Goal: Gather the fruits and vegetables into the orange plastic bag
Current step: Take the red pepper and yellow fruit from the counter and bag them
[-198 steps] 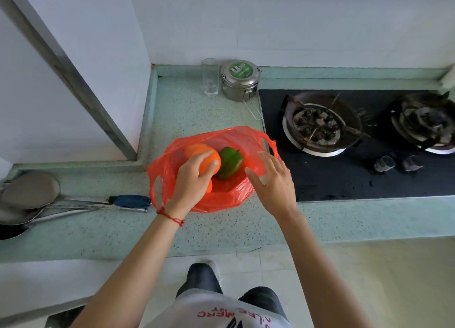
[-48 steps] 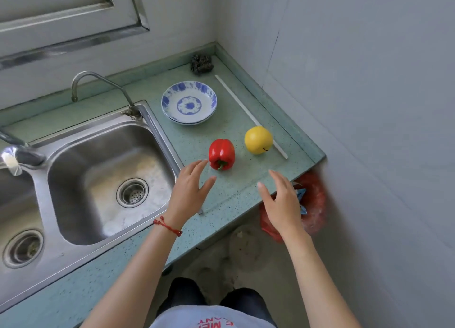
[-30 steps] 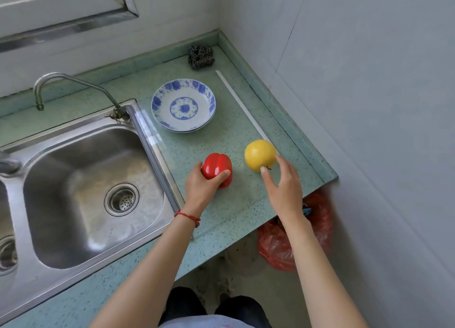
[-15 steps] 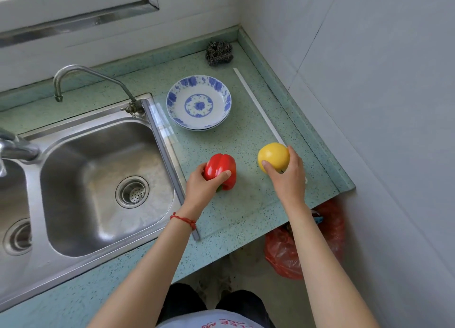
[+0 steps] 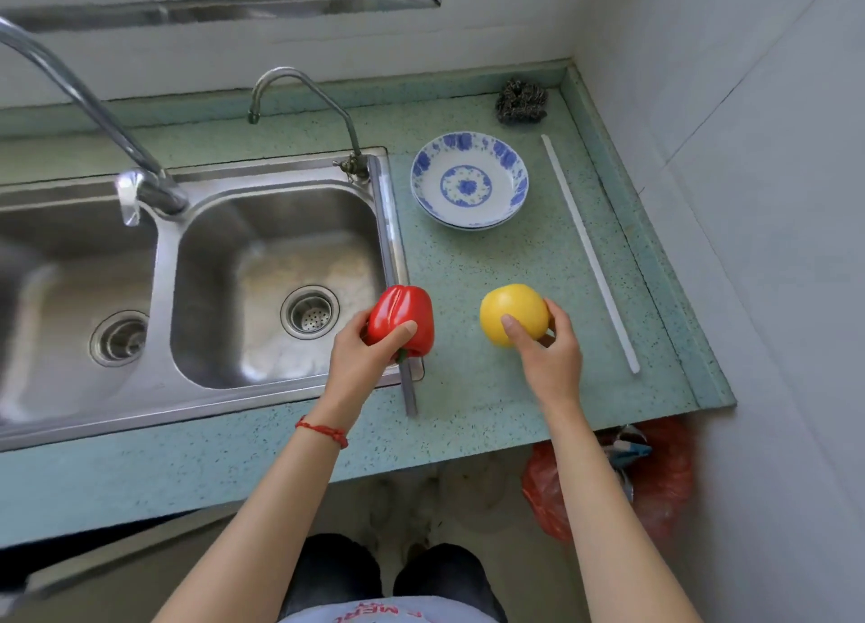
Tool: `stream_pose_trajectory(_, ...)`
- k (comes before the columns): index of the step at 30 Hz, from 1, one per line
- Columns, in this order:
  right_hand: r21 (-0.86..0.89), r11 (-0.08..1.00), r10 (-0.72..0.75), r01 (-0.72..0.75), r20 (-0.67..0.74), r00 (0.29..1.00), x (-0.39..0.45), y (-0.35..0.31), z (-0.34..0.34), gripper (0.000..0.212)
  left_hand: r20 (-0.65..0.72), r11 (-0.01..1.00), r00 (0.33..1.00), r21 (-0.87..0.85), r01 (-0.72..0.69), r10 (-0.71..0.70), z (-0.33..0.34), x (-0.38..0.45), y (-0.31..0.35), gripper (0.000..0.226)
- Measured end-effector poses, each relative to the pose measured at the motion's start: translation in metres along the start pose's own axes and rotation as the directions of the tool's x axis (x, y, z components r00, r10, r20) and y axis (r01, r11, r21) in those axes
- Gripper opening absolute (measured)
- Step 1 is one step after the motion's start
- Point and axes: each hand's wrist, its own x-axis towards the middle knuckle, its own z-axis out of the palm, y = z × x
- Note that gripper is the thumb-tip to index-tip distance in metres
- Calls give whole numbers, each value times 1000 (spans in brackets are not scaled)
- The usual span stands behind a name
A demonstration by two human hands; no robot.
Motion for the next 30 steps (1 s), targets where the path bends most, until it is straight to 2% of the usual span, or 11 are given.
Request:
stream_pose_trajectory(9, 47, 995, -91, 82, 224, 970, -52, -28, 71, 55, -250, 984, 968, -171, -52, 8, -93, -45, -31, 45)
stream_pose_trajectory(12, 33, 989, -147, 144, 307, 940, -81, -38, 100, 57, -318, 969, 948, -229, -89, 12, -133, -66, -41, 38)
stream_pose_trajectory(16, 28, 980, -191, 197, 413, 891, -129, -52, 145, 58, -421, 953, 907, -277, -122, -6, -194, -98, -60, 42)
stream_pose_trajectory(19, 46, 974, -215, 222, 500, 839, -170, -61, 183, 57, -507, 937, 861, -314, -151, -31, -244, -127, -77, 35)
stream_pose_trajectory(25, 79, 960, -251, 267, 661, 707, -253, -71, 254, 51, -652, 905, 751, -375, -202, -102, -331, -193, -122, 37)
stream_pose_trajectory(28, 73, 952, -251, 299, 744, 619, -291, -71, 288, 45, -738, 896, 659, -380, -231, -143, -363, -225, -144, 33)
stream_pose_trajectory(30, 57, 942, -240, 331, 804, 544, -315, -71, 308, 51, -791, 882, 583, -394, -257, -184, -380, -247, -158, 34)
